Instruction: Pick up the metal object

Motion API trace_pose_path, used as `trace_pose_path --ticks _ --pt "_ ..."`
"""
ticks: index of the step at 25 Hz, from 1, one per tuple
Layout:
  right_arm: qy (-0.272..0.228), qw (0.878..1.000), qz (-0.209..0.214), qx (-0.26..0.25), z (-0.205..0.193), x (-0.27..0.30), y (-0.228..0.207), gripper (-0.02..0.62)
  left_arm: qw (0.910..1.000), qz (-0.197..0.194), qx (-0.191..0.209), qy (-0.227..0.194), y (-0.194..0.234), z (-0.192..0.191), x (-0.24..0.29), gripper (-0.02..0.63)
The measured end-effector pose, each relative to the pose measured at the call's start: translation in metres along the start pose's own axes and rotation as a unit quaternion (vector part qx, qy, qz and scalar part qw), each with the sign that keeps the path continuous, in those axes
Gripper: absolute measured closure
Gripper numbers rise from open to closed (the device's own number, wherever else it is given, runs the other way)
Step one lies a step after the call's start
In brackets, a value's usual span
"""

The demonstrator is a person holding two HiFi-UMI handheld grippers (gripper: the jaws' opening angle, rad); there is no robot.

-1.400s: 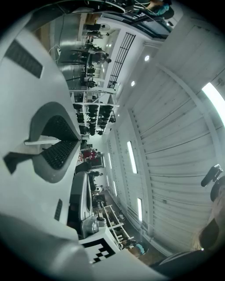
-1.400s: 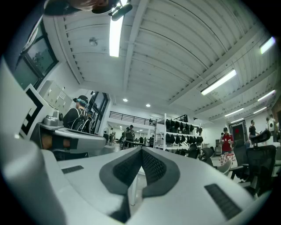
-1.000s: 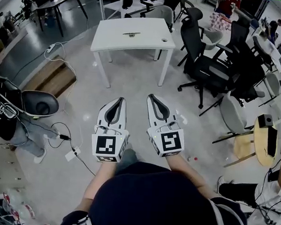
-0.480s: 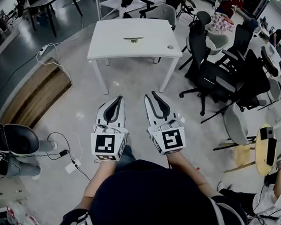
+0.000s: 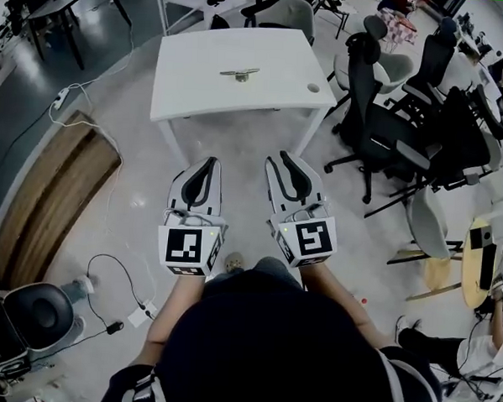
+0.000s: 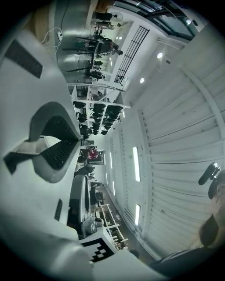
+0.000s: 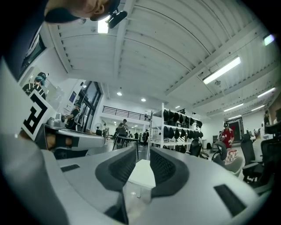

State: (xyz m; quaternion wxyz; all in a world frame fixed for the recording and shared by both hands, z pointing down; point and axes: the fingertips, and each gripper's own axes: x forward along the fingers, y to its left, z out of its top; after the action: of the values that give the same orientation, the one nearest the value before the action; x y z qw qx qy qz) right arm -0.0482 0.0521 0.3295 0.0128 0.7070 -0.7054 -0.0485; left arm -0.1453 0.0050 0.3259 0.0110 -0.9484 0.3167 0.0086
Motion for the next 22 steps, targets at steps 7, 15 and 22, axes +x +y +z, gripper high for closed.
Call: trace_pose_path --ticks 7,15,22 --pt "0.011 1.000 -0.011 -0.003 -0.015 0.041 -0.017 0.505 0.9997 -0.021 -0.012 0.007 0.017 -0.015 0.041 0.584" --pt "-0.001 1.000 0.012 -0.014 -0.026 0.120 -0.042 0.505 0.9999 -0.013 -0.006 0.005 0.048 -0.022 0.105 0.584" --pt "-0.018 0.998 0.044 -0.050 -0.043 0.222 -0.100 0.505 1.0000 0.001 0.002 0.004 0.079 -0.028 0.210 0.584"
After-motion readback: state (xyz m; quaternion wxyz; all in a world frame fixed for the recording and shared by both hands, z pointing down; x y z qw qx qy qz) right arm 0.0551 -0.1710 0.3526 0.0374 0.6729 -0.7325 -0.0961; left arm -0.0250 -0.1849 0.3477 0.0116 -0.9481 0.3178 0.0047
